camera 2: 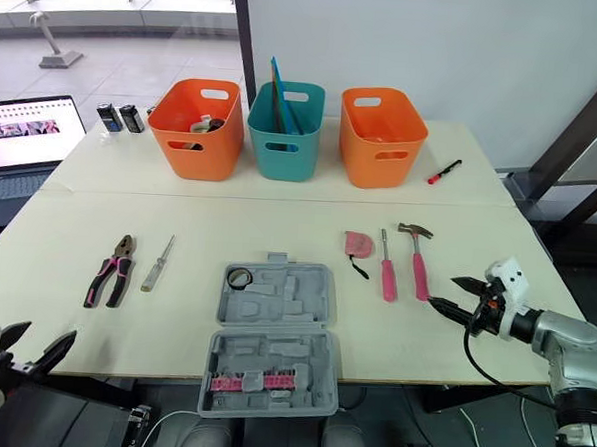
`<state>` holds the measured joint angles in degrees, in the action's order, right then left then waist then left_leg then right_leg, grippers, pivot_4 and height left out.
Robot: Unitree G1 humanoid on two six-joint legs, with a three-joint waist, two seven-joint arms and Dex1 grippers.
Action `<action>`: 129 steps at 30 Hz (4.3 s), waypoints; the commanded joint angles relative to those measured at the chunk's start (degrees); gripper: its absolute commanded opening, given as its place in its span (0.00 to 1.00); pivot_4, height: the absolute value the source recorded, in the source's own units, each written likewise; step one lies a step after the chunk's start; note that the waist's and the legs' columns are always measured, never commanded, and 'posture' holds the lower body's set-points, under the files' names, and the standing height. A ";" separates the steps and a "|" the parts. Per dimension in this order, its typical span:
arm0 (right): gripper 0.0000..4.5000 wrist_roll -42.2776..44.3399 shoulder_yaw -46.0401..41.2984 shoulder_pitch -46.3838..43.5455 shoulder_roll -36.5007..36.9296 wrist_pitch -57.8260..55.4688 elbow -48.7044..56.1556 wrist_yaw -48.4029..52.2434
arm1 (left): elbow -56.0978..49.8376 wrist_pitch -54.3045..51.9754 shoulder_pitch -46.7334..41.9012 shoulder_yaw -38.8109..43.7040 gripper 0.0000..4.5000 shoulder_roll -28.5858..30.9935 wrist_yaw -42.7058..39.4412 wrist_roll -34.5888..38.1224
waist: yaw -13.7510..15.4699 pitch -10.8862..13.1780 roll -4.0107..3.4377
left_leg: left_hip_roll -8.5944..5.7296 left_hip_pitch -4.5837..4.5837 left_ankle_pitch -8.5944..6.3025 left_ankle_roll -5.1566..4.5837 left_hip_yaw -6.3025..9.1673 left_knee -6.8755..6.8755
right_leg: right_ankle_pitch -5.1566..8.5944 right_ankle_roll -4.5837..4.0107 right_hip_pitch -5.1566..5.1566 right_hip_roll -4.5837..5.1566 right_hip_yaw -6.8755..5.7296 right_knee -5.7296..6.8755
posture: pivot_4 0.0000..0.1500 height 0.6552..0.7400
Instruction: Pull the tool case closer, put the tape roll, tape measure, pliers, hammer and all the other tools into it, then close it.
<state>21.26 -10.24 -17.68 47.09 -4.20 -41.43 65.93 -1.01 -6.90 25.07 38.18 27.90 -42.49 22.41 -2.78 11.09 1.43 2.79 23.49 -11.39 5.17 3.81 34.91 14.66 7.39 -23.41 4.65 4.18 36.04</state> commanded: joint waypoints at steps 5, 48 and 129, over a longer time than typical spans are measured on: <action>1.00 2.69 2.83 -9.53 -1.10 -10.48 8.78 7.07 | -6.78 -1.34 0.69 0.84 1.00 0.54 3.55 1.63 | -1.24 0.01 0.00 | 0.01 0.01 0.00 0.00 -0.01 -0.04 | -0.01 -0.01 0.00 0.00 0.00 0.02 | 1.00 0.93; 1.00 -6.75 11.80 -3.09 -18.99 -29.38 47.10 -27.52 | -35.06 -32.83 -28.19 -17.12 1.00 31.73 -11.57 23.21 | -0.03 0.11 -0.10 | 0.03 0.57 -0.09 0.03 -0.16 0.06 | -0.03 0.01 -0.63 -0.07 0.16 0.12 | 1.00 0.93; 0.31 9.83 -1.12 32.06 -13.68 -54.83 74.61 -31.07 | -24.74 -25.00 -33.53 -35.92 1.00 22.45 -17.18 11.17 | 0.37 -0.02 0.00 | 0.03 0.66 -0.07 0.00 -0.08 0.27 | -0.06 -0.01 -0.60 -0.10 0.16 0.19 | 1.00 0.93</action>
<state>28.52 -8.78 15.00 32.32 -58.62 32.15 33.25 -25.23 -33.14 -8.11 1.75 50.48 -59.20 33.73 -2.41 11.07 1.43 2.82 24.16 -11.46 5.17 3.73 35.18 14.60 7.38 -24.01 4.55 4.34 36.24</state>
